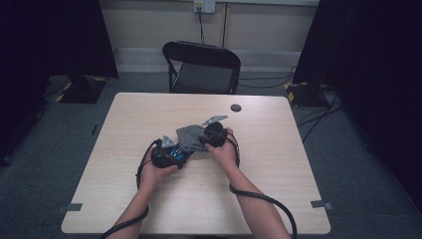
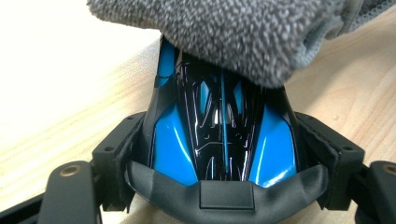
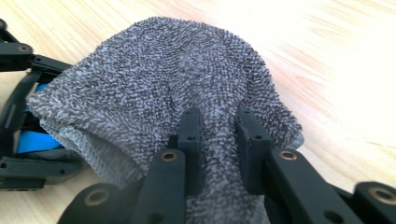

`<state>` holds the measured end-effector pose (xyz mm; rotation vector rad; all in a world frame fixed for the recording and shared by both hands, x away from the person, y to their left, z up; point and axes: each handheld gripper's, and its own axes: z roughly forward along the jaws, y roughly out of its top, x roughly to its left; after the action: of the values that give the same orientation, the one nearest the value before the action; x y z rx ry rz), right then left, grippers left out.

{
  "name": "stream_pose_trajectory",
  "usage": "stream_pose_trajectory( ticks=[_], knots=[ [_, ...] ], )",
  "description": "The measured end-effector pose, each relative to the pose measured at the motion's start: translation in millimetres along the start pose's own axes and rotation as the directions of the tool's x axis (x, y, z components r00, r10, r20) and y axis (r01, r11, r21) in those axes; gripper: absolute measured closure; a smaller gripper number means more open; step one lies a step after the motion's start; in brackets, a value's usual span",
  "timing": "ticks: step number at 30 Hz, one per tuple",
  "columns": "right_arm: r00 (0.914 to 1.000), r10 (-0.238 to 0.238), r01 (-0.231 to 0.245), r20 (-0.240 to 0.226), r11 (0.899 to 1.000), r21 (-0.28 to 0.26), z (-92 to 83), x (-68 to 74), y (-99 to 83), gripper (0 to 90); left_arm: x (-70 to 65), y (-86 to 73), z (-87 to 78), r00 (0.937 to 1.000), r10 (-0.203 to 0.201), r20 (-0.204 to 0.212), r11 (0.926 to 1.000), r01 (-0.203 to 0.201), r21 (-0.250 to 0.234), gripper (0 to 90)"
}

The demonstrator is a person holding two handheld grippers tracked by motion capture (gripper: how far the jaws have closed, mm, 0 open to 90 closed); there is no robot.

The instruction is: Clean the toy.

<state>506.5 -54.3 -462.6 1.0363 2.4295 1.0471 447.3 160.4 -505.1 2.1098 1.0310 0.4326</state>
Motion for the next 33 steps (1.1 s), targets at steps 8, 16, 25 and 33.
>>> stream_pose_trajectory(
  ticks=[8,16,25,33],
  knots=[
    [0.9996,0.007,-0.007,0.026,1.000,0.007,-3.1,-9.8,-3.1,74.5,0.1,0.1,-0.1,1.0000,0.002,0.000,1.0000,-0.002,0.000,24.3],
    [0.9985,0.018,-0.019,0.051,1.000,0.017,-7.1,-20.6,-8.8,74.5,0.0,0.0,0.0,1.0000,0.000,0.000,1.0000,0.000,0.000,24.3],
    [0.9974,0.032,-0.033,0.064,0.999,0.019,-9.6,-30.4,-12.9,74.5,0.0,0.0,0.0,1.0000,0.000,0.000,1.0000,0.000,0.000,24.3],
    [0.9965,0.041,-0.042,0.073,0.999,0.019,-13.8,-37.2,-18.6,74.5,0.0,0.0,0.0,1.0000,0.000,0.000,1.0000,0.000,0.000,24.3]
  ],
)
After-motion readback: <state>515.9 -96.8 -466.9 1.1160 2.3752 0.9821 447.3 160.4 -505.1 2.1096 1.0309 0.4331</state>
